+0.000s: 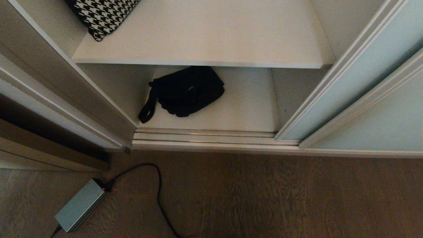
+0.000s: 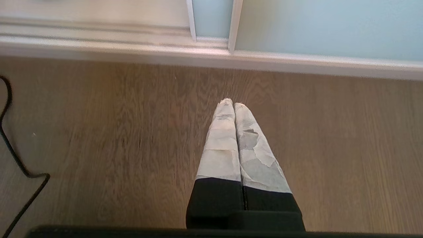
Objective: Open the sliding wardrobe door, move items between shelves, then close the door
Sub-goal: Place the bag on the higher shelf
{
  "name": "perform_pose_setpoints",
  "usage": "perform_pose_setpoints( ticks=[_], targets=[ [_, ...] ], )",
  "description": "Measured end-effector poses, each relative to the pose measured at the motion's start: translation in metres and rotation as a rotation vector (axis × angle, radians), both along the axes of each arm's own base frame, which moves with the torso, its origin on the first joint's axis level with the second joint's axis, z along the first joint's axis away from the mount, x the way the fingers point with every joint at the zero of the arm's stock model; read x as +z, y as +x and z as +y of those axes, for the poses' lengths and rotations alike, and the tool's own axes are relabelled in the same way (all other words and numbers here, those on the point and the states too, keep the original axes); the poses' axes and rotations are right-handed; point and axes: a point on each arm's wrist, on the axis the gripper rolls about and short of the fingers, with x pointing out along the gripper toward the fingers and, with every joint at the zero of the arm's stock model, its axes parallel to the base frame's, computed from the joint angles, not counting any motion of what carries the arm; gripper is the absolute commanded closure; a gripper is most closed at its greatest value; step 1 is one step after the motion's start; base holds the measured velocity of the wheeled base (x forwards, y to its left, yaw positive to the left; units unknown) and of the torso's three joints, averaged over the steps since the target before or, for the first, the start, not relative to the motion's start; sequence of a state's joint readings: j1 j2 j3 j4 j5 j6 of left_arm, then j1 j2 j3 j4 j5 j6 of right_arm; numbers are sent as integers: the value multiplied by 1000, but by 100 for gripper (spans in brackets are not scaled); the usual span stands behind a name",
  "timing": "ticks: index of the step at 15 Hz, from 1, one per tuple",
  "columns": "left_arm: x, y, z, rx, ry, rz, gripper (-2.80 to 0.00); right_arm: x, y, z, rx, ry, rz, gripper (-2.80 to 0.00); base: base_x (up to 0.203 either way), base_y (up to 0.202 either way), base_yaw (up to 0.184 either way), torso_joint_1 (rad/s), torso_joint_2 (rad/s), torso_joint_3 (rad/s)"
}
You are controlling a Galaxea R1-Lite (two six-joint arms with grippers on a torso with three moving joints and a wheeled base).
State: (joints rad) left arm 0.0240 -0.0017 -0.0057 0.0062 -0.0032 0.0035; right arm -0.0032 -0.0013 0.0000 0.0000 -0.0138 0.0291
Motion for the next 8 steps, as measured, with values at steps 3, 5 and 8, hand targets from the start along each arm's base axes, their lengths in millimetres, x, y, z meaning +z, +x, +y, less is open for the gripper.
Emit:
perform_pose_setpoints(
  ticks=[3, 5, 8],
  targets=[
    [0, 0, 0, 0, -1, 0, 0, 0, 0, 0, 0, 0, 0, 0, 0, 0, 0, 1, 3, -198],
    [0, 0, 0, 0, 0, 1, 0, 0, 0, 0, 0, 0, 0, 0, 0, 0, 0, 5, 3, -200],
    [0, 0, 0, -1, -1, 0, 0, 0, 0, 0, 0, 0, 0, 0, 0, 0, 0, 2, 4, -199]
  ],
)
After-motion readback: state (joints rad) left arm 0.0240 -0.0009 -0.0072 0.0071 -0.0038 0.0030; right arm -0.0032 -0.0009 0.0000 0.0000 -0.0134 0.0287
